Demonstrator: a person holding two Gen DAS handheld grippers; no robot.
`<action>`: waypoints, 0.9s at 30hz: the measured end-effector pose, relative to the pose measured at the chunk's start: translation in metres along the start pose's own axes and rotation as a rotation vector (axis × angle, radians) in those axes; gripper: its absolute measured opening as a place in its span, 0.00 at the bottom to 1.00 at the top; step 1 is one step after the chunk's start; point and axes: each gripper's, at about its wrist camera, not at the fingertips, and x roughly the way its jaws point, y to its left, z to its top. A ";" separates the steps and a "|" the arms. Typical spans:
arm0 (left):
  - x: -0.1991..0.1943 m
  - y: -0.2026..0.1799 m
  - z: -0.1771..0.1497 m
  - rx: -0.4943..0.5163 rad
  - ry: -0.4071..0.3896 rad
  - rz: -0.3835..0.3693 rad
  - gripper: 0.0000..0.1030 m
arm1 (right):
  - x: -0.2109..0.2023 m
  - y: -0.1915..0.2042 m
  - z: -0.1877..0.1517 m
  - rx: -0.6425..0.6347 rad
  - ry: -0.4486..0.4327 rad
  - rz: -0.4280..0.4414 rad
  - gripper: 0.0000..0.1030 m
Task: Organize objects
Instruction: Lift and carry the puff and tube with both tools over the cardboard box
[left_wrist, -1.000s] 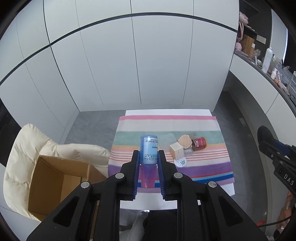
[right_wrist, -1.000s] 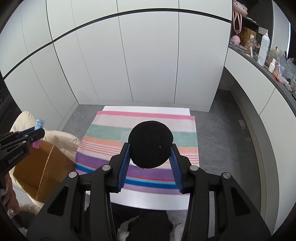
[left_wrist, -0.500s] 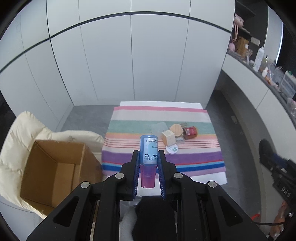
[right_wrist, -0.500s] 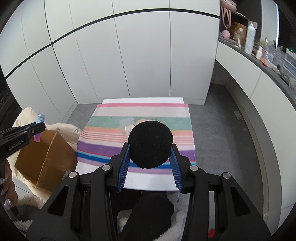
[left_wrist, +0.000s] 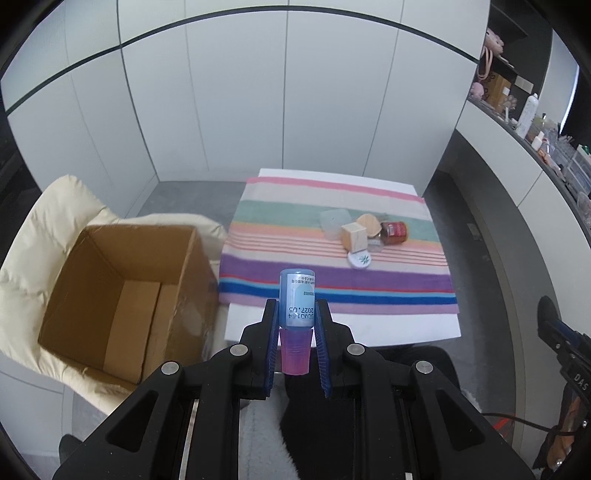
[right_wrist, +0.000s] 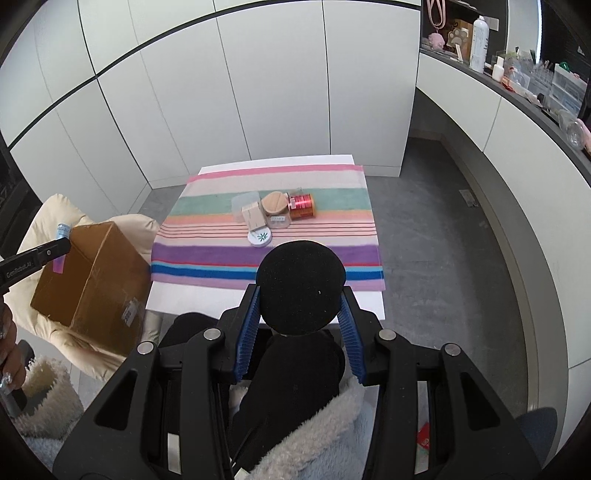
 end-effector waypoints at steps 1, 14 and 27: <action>0.001 0.001 -0.001 -0.001 0.003 0.003 0.18 | -0.002 0.000 -0.002 0.001 0.001 0.001 0.42; 0.005 0.022 -0.009 -0.045 0.020 0.011 0.18 | 0.005 0.018 0.000 -0.025 0.019 0.015 0.42; -0.008 0.096 -0.034 -0.186 0.019 0.099 0.18 | 0.025 0.095 0.004 -0.185 0.053 0.129 0.42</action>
